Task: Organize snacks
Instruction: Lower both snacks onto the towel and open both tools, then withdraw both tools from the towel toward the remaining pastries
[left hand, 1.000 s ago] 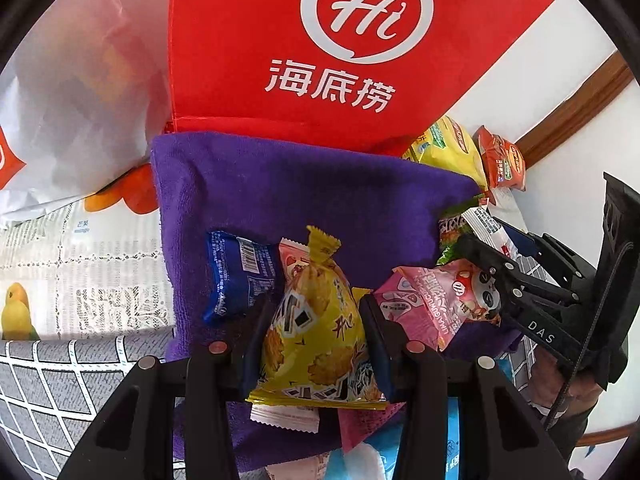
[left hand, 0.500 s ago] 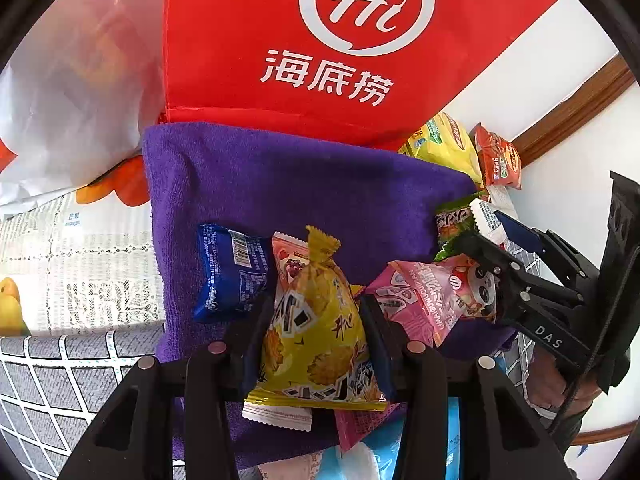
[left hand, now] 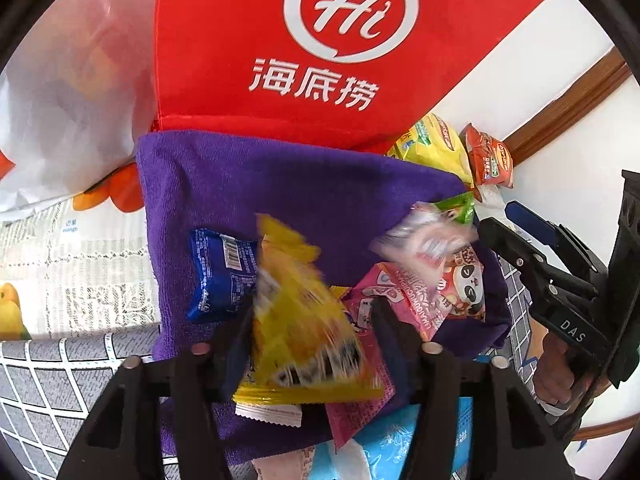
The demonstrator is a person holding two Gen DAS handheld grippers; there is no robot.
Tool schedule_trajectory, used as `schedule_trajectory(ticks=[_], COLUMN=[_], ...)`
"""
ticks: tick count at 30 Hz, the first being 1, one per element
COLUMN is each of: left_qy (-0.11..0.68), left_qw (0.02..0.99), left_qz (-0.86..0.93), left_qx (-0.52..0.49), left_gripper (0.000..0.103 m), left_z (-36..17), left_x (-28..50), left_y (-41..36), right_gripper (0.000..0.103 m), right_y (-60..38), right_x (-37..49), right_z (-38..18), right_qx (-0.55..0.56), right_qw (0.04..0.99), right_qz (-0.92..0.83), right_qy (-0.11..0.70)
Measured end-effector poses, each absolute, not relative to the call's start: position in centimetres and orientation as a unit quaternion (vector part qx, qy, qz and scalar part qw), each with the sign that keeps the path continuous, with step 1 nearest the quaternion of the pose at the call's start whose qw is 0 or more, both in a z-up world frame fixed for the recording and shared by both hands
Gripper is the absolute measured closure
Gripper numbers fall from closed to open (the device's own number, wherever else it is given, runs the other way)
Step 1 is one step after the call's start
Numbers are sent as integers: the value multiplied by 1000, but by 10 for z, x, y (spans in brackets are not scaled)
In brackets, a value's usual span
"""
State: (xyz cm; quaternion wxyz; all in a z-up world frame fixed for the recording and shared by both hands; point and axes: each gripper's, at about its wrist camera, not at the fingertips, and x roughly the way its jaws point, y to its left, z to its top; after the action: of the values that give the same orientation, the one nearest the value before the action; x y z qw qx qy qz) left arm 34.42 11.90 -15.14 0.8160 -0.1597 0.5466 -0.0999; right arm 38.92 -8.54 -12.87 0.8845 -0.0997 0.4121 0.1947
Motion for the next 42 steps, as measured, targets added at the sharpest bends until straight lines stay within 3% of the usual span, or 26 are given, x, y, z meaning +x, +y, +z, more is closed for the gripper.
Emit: schedule_trajectory(ticks=[3, 13, 19, 32, 42], left_qy=[537, 502, 476, 420, 386], left_qw=[824, 852, 868, 893, 910], left_qz=[-98, -82, -84, -109, -118], left_qx=[-151, -124, -116, -119, -96], left_gripper=[37, 36, 36, 36, 36], left_z=[-143, -118, -103, -74, -48], left_x=[342, 332, 324, 306, 286], left_y=[118, 118, 117, 111, 96], right_gripper=[33, 32, 26, 26, 26], right_y=[-88, -93, -94, -102, -123], right_x=[389, 381, 370, 345, 306], right_z=[-125, -102, -89, -112, -112], right_qx=[-92, -41, -25, -52, -38], right_qw=[887, 895, 906, 881, 878], right_qz=[189, 193, 185, 139, 141], right_qy=[410, 400, 380, 449, 456])
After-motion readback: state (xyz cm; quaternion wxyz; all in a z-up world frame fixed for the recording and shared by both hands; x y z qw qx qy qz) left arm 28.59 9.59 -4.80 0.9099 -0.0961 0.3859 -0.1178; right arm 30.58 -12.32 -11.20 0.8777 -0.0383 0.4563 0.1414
